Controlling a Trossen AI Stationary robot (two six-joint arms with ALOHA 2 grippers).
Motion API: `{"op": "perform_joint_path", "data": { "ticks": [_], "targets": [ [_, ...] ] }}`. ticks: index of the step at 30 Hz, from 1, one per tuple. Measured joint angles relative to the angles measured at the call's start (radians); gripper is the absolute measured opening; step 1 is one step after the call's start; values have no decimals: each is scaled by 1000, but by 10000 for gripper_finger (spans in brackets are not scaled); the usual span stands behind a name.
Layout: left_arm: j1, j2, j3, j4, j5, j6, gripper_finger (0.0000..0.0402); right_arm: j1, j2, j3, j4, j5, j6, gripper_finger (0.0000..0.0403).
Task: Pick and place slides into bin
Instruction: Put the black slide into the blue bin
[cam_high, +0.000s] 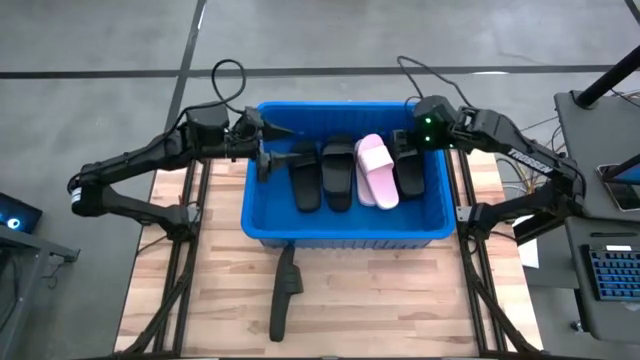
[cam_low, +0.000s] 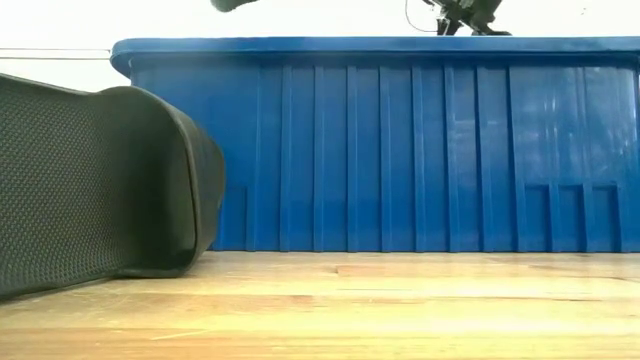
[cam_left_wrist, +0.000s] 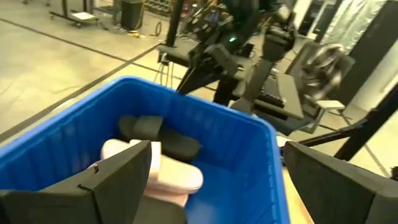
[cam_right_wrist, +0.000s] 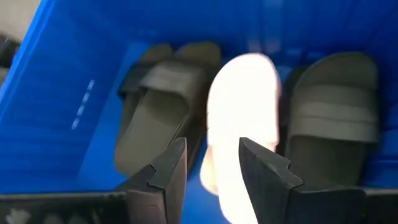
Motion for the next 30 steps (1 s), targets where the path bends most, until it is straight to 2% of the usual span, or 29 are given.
{"op": "perform_joint_path", "data": {
  "ticks": [3, 10, 18, 24, 27, 30],
  "targets": [
    [-36, 21, 36, 1, -25, -1, 350, 0, 13, 0, 0, -64, -14, 137],
    [-115, 73, 105, 1, -147, -8, 350, -1, 33, -1, 5, -291, -135, 137],
    [-210, 177, 207, -9, -228, -41, 350, 4, 25, -1, 17, -300, -260, 137],
    [-306, 265, 286, -29, -324, -41, 350, 4, 24, -1, 17, -364, -384, 137],
    [-364, 306, 332, -74, -398, -41, 350, 4, 23, -1, 17, -367, -424, 137],
    [-429, 340, 380, -158, -520, -41, 350, 4, 23, -1, 17, -367, -438, 137]
  ]
}}
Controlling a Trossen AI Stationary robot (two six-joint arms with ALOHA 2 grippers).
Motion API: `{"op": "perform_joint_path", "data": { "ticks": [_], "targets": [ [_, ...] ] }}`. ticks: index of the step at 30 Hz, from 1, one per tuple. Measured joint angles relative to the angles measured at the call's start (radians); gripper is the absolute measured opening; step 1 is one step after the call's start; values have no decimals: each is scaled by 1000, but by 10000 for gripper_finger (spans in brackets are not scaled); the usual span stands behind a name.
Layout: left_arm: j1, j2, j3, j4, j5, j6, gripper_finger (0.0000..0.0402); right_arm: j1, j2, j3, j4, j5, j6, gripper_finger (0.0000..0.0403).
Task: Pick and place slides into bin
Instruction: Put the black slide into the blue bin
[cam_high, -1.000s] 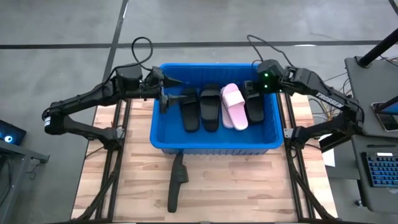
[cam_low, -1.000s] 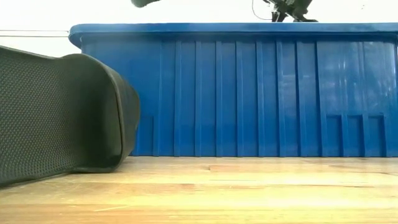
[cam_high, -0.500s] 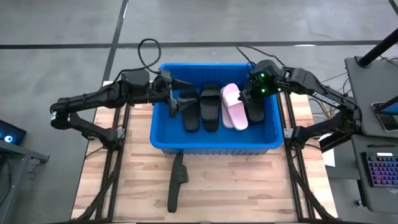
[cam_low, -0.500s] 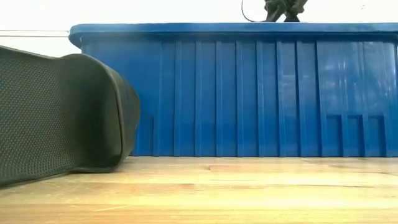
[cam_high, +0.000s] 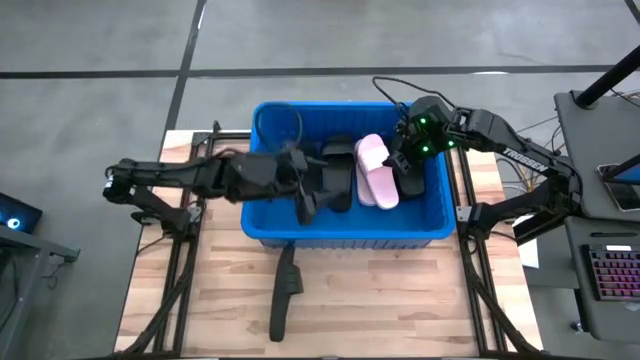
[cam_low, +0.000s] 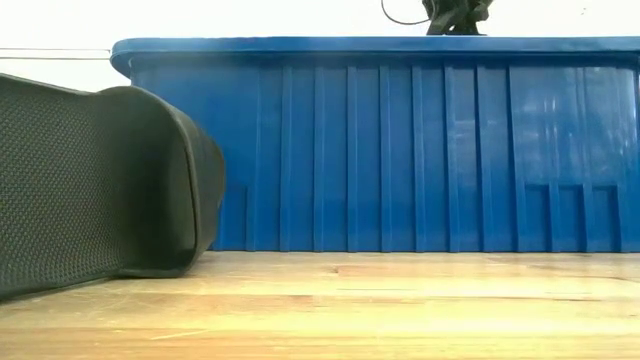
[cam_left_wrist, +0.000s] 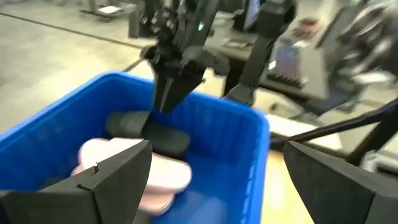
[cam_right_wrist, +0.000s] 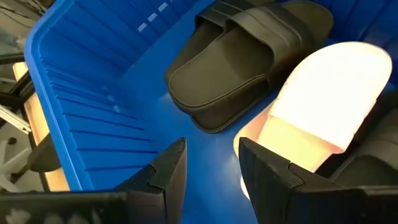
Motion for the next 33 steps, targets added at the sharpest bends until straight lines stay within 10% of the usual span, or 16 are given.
{"op": "perform_joint_path", "data": {
  "ticks": [16, 33],
  "targets": [
    [-256, 71, 125, -291, -122, -273, 350, 0, 0, -1, -3, 0, -82, 137],
    [-346, 349, 120, -484, 304, -537, 350, 0, 0, -35, -5, 1, -123, 137]
  ]
}}
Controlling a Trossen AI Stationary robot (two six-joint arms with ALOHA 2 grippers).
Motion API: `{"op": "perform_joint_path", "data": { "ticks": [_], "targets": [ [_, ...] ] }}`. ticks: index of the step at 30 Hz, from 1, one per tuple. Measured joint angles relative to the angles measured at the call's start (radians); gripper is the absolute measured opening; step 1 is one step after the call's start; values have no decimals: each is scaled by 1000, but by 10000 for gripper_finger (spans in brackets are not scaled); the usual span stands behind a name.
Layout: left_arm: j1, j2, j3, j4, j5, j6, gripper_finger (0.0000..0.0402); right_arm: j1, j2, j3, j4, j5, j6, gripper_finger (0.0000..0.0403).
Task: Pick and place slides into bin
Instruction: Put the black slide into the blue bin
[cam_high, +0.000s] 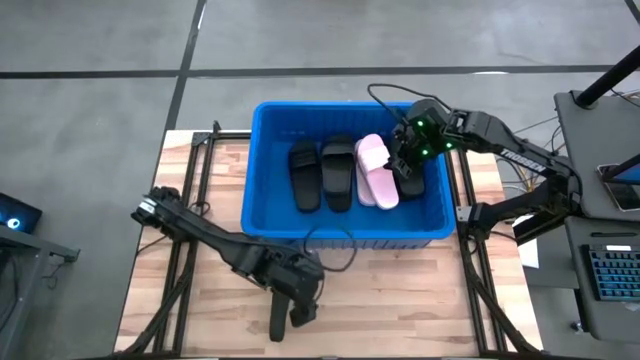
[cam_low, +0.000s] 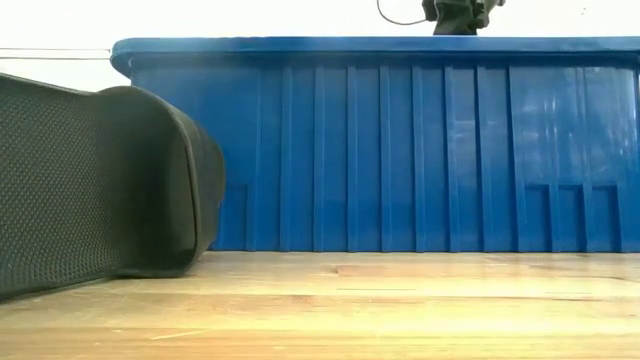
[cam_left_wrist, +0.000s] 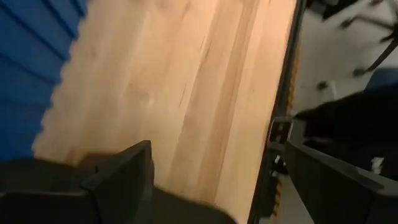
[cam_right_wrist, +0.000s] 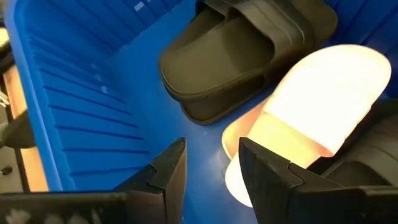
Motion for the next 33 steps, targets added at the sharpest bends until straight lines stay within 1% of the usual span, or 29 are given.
{"op": "perform_joint_path", "data": {
  "ticks": [5, 10, 13, 19, 21, 24, 29, 33],
  "targets": [
    [-21, 28, 2, -77, 16, 4, 350, 0, 0, -43, 0, 0, -13, 137],
    [-34, 52, 2, -129, 26, 3, 350, 0, 0, -76, 0, -7, 67, 137],
    [-41, 62, 2, -152, 31, 3, 350, 0, 0, -87, 0, -57, 100, 137],
    [-48, 75, 2, -183, 42, 4, 350, 0, 0, -93, -3, -155, 111, 137],
    [-49, 74, 5, -178, 62, -6, 350, 0, 0, -93, -3, -161, 103, 137],
    [-53, 74, 32, -177, 67, -21, 350, 0, 0, -93, -3, -162, 97, 137],
    [-74, 83, 89, -175, 66, -21, 350, 0, 0, -93, -3, -162, 95, 137],
    [-91, 103, 103, -177, 56, -20, 350, 0, 0, -93, -2, -161, 94, 137]
  ]
}}
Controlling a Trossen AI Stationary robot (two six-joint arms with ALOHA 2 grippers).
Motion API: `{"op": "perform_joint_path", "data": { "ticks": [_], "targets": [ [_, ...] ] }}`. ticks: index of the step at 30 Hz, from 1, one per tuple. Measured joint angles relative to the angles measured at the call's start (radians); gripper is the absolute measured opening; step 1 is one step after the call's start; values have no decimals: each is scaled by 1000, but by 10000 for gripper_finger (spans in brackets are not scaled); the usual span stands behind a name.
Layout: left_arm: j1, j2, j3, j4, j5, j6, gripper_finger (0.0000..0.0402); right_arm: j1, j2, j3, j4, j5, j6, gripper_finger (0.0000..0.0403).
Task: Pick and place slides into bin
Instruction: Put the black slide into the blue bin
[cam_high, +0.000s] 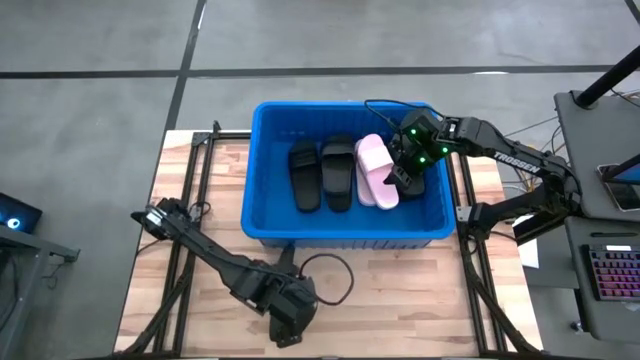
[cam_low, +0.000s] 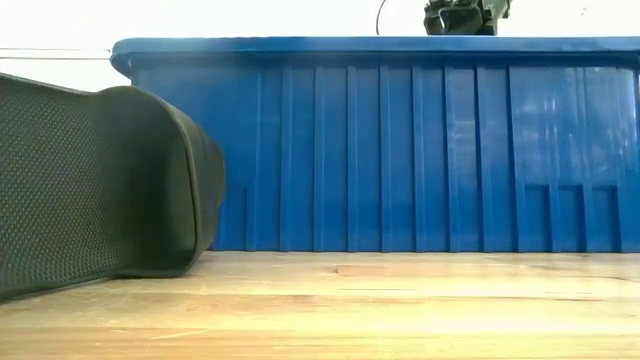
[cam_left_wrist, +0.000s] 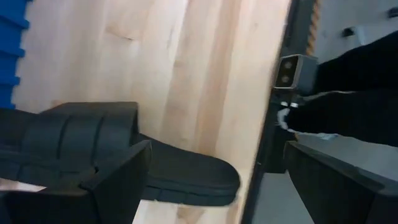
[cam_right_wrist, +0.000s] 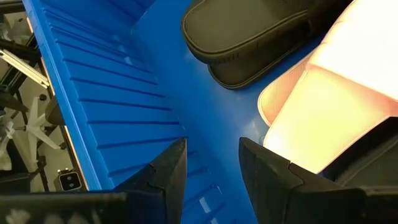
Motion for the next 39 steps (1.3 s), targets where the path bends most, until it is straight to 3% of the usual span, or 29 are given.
{"op": "perform_joint_path", "data": {
  "ticks": [5, 13, 25, 33, 39],
  "targets": [
    [-7, 31, -1, -3, -30, -1, 350, 0, 0, -1, 0, 1, -1, 137],
    [-9, 86, -3, -122, -188, 7, 350, 0, 0, -6, 0, 4, -3, 137],
    [-14, 172, -4, -176, -237, 109, 350, 0, 0, -6, -1, 3, -38, 137],
    [-9, 212, -5, -194, -342, 118, 350, 0, 0, -6, -1, 3, -54, 137],
    [-2, 259, -5, -205, -357, 220, 350, 0, 0, -7, -1, 3, -63, 137]
  ]
}}
